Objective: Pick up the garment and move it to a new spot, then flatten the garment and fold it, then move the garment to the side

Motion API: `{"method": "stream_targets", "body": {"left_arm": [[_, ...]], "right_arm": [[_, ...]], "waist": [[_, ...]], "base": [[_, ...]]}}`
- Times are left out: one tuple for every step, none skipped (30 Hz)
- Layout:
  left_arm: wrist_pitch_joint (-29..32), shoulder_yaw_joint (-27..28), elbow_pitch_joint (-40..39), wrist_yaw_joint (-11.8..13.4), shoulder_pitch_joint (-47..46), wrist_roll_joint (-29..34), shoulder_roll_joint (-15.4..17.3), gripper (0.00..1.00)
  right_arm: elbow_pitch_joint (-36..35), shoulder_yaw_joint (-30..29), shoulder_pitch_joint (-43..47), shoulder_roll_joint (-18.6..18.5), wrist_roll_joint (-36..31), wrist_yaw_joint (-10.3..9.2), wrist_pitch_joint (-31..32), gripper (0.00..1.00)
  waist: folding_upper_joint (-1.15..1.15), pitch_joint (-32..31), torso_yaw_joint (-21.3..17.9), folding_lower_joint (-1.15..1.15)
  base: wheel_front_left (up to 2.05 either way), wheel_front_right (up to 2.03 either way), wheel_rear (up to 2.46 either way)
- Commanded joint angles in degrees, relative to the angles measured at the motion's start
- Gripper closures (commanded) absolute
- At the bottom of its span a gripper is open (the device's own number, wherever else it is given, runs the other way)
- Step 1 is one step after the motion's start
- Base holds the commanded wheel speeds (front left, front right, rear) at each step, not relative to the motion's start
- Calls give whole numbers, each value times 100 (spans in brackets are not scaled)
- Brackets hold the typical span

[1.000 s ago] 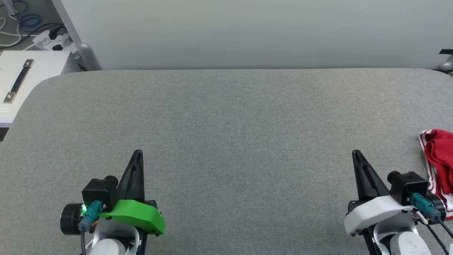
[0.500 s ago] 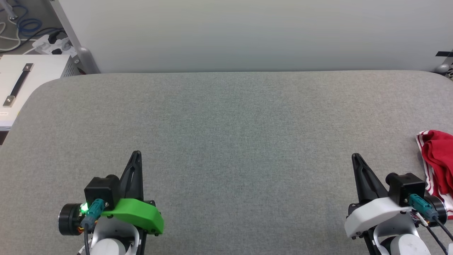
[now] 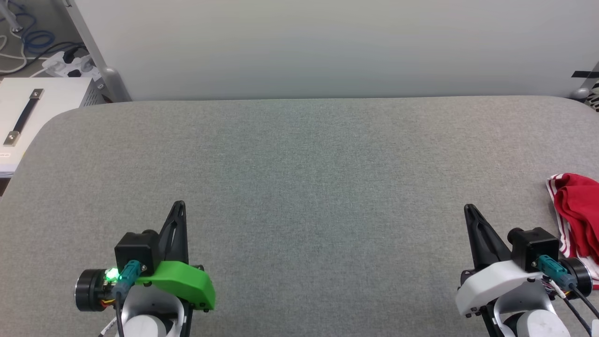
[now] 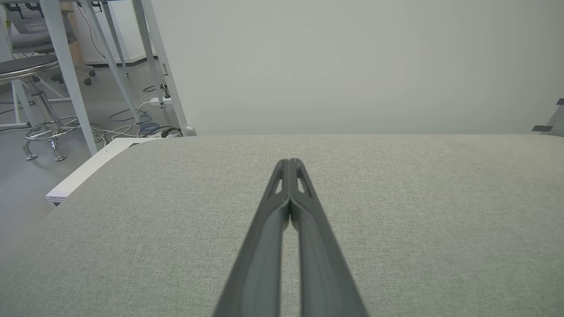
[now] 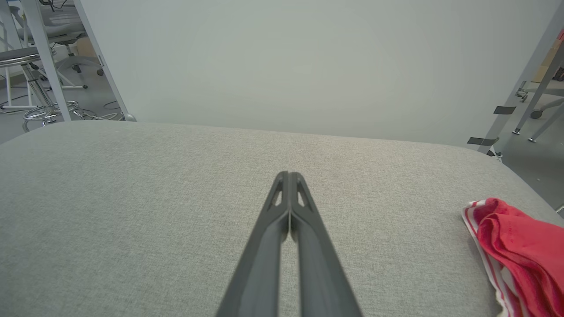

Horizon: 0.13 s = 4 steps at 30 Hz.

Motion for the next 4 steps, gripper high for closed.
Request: {"method": "stream_targets", "body": {"left_arm": [[32, 19, -37, 52, 98, 94, -35, 100], [42, 20, -39, 57, 99, 107, -35, 100], [55, 21, -41, 63, 100, 124, -36, 100], [65, 22, -43, 68, 101, 137, -36, 100]], "right_arm": [[-40, -4, 67, 1, -62, -5, 33, 100], [-45, -5, 69, 1, -70, -5, 43, 100], [-51, -6, 73, 1, -80, -6, 55, 100], [-55, -7, 75, 1, -88, -6, 66, 100]], "waist": [[0, -7, -3, 0], [0, -12, -5, 0], [0, -17, -7, 0], [0, -21, -9, 0]], "base": [[0, 0, 0], [0, 0, 0], [0, 0, 0], [0, 0, 0]]}}
